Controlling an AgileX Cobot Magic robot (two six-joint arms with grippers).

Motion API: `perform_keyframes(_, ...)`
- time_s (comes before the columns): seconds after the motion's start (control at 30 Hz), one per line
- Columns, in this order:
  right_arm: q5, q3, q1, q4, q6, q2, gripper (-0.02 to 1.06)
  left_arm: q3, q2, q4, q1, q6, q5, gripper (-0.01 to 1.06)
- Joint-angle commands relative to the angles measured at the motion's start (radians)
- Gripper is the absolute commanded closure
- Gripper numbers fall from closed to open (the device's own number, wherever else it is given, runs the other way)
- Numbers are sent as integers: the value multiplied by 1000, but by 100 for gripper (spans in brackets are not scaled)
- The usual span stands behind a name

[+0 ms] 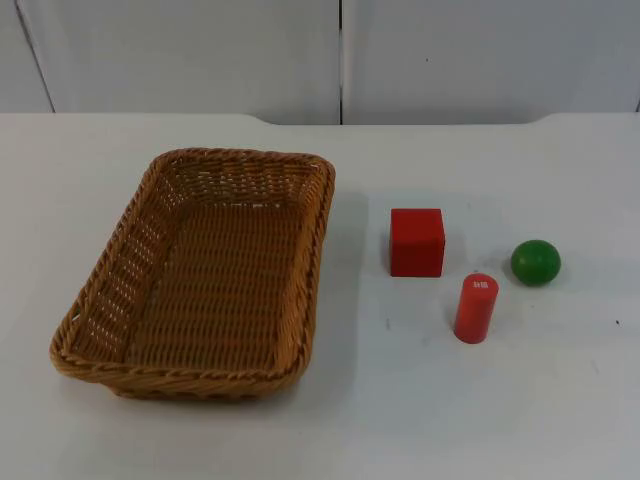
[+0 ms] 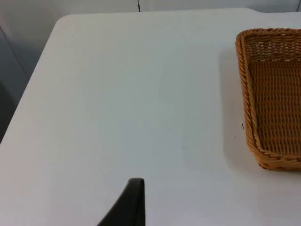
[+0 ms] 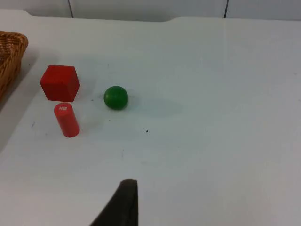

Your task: Pick up the basket with the left hand and place the object to the left of the red cylinder into the basket with the right hand.

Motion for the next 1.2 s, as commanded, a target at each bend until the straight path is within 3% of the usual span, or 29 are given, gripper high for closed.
perform_keyframes(0.0, -3, 6, -4, 6, -8, -3, -1, 3, -5, 12, 0, -5, -23, 0)
perform_keyframes(1.17, -3, 6, -4, 6, -8, -3, -1, 13, -5, 12, 0, -5, -14, 0)
